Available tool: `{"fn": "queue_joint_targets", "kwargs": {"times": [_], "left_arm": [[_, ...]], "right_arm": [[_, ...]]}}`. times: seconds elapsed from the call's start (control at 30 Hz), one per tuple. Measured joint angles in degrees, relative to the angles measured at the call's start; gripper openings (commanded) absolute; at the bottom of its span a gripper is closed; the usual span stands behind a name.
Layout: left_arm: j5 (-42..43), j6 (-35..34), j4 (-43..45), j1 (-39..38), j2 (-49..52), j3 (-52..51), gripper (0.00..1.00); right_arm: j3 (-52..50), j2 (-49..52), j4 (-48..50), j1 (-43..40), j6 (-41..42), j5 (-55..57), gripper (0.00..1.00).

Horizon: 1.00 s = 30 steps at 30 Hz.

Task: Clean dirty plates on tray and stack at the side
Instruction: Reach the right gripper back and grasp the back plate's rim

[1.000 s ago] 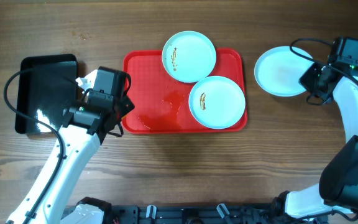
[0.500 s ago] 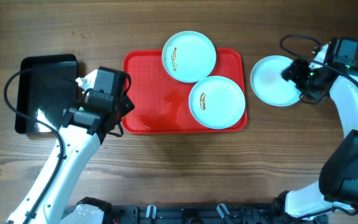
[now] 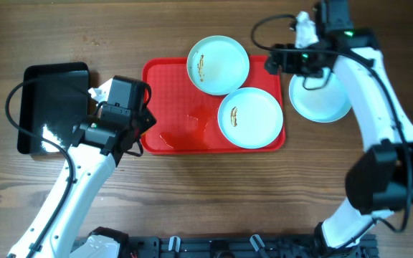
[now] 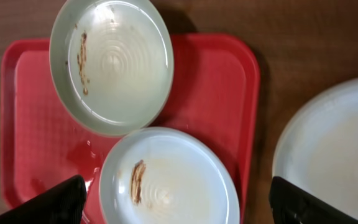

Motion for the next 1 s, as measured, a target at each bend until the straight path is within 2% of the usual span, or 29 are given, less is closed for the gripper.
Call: {"fn": "queue_joint_targets", "kwargs": {"times": [0.07, 0.1, 0.17, 0.2, 0.47, 0.63, 1.0], "left_arm": [[0.2, 0.0, 0.0, 0.0, 0.0, 0.0, 0.04], [0.4, 0.0, 0.0, 0.0, 0.1, 0.0, 0.04], [0.5, 0.1, 0.2, 0.0, 0.2, 0.0, 0.04], [0.5, 0.1, 0.2, 0.0, 0.3, 0.0, 0.04], [0.6, 0.6, 0.4, 0.0, 2.7, 0.0, 0.04], [1.2, 0.7, 0.4, 0.0, 2.8, 0.0, 0.04], [1.3, 0.7, 0.4, 0.0, 2.8, 0.0, 0.04]], "right_arm": [[0.2, 2.6, 3.9, 1.3, -0.1, 0.7, 0.91], [0.2, 4.2, 5.8, 1.9, 0.1, 1.1, 0.86], [0.2, 6.7, 8.7, 2.8, 1.0, 1.5, 0.61], [0.2, 8.0, 10.4, 3.3, 1.5, 1.6, 0.53], [0.2, 14.7, 19.9, 5.3, 6.2, 2.3, 0.42], [0.2, 18.7, 22.6, 5.5, 8.7, 2.4, 0.4], [0.2, 21.2, 24.7, 6.9, 12.5, 1.4, 0.05]]}}
